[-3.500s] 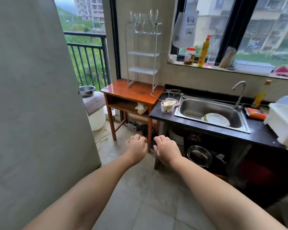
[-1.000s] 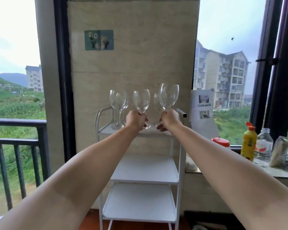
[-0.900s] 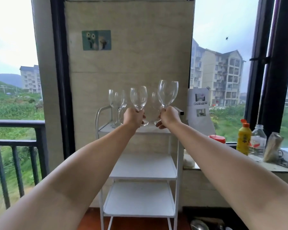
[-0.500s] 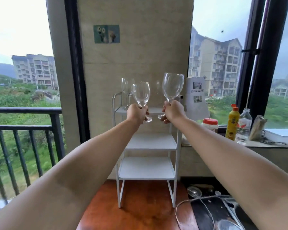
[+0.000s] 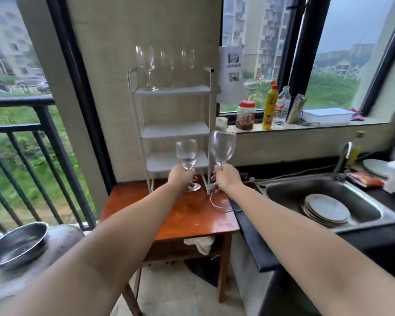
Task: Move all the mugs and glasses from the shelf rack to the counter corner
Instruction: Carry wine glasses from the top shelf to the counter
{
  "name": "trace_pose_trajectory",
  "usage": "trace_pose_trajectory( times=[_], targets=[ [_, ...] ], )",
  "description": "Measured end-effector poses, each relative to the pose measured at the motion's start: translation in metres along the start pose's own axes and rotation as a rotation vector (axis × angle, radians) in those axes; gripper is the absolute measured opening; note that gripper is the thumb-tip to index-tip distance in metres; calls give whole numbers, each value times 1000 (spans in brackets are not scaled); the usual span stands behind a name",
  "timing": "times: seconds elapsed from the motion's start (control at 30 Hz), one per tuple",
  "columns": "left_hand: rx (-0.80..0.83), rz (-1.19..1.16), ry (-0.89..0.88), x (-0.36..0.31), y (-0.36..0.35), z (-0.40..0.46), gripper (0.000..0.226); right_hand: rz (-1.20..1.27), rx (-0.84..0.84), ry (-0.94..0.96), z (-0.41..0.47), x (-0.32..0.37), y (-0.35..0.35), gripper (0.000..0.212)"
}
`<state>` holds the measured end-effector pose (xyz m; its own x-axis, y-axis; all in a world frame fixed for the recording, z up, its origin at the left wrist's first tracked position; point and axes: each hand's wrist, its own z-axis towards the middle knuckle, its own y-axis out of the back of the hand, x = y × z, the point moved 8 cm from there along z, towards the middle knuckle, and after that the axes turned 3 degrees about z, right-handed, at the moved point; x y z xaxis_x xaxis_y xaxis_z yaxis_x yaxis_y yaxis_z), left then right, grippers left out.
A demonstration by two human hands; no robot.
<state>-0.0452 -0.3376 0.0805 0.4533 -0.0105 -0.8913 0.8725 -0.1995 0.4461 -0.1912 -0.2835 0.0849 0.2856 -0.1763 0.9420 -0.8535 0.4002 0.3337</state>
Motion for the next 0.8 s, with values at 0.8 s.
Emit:
trace_pose_trajectory(
  times=[0.8],
  targets=[
    [705, 118, 155, 32, -432, -284, 32, 328, -526, -603, -288, -343, 333, 16]
  ],
)
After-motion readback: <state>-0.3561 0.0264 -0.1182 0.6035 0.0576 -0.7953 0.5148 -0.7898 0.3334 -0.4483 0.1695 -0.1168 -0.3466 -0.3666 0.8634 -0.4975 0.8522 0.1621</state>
